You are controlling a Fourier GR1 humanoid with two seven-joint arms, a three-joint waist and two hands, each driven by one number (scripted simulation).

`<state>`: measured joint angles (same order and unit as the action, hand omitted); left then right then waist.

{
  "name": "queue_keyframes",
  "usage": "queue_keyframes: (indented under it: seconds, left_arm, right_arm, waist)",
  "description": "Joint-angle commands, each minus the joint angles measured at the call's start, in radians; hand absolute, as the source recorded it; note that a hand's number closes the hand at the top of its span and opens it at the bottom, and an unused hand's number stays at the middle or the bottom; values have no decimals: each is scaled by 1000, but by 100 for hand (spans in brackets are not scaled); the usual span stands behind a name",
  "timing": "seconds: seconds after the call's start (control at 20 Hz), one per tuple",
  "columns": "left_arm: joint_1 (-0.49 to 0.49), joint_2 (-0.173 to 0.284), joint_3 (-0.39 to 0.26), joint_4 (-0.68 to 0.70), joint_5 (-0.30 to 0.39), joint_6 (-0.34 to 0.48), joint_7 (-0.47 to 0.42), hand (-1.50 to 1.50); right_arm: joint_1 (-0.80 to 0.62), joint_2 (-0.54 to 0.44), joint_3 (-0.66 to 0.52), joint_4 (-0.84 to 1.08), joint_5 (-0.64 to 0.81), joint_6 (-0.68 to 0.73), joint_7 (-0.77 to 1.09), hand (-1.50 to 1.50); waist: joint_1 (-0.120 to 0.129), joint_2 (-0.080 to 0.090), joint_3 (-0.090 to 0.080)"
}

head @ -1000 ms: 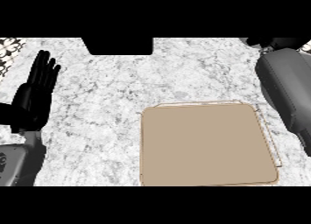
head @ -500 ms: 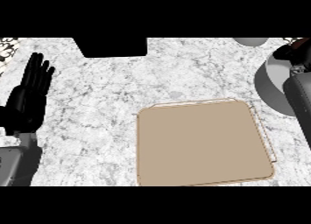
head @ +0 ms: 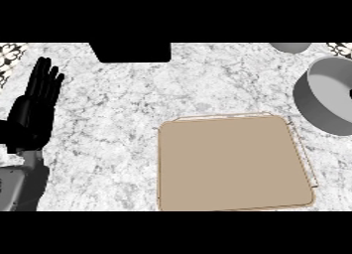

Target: Pick the cupcake from the tray and place it in the pot

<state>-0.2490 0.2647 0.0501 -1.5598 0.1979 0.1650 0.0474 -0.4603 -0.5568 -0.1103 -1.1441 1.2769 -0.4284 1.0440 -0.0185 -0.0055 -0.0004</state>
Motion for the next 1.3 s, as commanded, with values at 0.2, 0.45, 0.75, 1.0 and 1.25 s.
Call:
queue_keyframes:
  seconds: [0.2,0.45,0.75,1.0,1.25]
  left_arm:
    - [-38,0,18,20,-3,-32,11,0]
    - [-8,-16,13,39,-9,-36,-36,0]
    - [-69,-3,22,16,-2,-41,43,0]
    - [-68,-1,46,44,-11,-35,24,0]
    - [52,-27,14,-50,-15,-44,12,0]
  right_arm:
    - [108,33,-107,77,-70,-75,-47,150]
    - [89,76,-216,73,-340,-63,-156,-150]
    - [54,76,-230,278,-460,-129,-478,-150]
    - [49,73,-287,195,-536,-252,-602,-150]
    - [76,96,-359,62,-628,-321,-587,-150]
  waist:
    - [20,6,1]
    - [16,5,1]
    - [27,9,2]
    - [22,8,2]
    - [21,1,1]
